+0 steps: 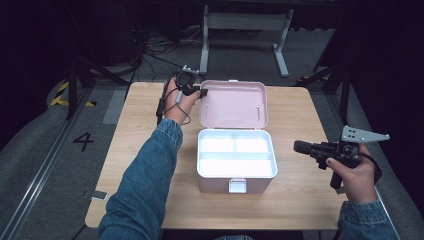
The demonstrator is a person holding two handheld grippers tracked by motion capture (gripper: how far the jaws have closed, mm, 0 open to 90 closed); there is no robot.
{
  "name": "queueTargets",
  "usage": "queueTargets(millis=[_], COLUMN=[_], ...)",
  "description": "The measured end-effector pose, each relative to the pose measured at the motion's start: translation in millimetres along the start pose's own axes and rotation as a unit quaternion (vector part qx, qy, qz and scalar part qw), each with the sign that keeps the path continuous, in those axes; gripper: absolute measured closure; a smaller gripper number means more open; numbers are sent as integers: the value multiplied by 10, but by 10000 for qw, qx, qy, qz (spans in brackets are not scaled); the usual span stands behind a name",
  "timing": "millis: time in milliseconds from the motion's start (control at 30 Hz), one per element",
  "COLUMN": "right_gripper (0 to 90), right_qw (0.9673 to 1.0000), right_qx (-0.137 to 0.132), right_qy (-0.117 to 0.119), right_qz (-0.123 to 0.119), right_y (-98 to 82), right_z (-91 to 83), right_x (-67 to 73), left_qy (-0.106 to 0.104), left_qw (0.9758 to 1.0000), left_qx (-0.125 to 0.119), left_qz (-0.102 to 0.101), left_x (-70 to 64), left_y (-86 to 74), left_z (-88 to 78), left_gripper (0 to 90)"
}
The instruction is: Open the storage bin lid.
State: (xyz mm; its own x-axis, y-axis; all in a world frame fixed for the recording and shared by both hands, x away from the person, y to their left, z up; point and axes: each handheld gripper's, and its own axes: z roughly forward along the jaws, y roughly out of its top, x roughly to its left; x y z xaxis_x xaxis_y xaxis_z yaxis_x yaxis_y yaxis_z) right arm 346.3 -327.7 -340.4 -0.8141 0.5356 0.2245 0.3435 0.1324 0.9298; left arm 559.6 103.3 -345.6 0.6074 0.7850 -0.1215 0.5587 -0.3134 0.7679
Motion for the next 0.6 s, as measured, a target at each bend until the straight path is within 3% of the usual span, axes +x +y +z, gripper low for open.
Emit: queueTargets(millis=[400, 600], right_gripper=[870, 869], right_qw=[10000, 10000], right_qx=[-3, -20], right_qy=[24, 7], right_qz=[-1, 5], right_y=[-8, -13], right_z=[-7, -21], right_x=[-1, -8], left_qy=[18, 73], left_qw=[9994, 9987], left_qx=[333, 493], left_qz=[-108, -62], left_x=[50, 59], left_y=[-59, -90], left_z=[173, 246], left_gripper=[711, 717])
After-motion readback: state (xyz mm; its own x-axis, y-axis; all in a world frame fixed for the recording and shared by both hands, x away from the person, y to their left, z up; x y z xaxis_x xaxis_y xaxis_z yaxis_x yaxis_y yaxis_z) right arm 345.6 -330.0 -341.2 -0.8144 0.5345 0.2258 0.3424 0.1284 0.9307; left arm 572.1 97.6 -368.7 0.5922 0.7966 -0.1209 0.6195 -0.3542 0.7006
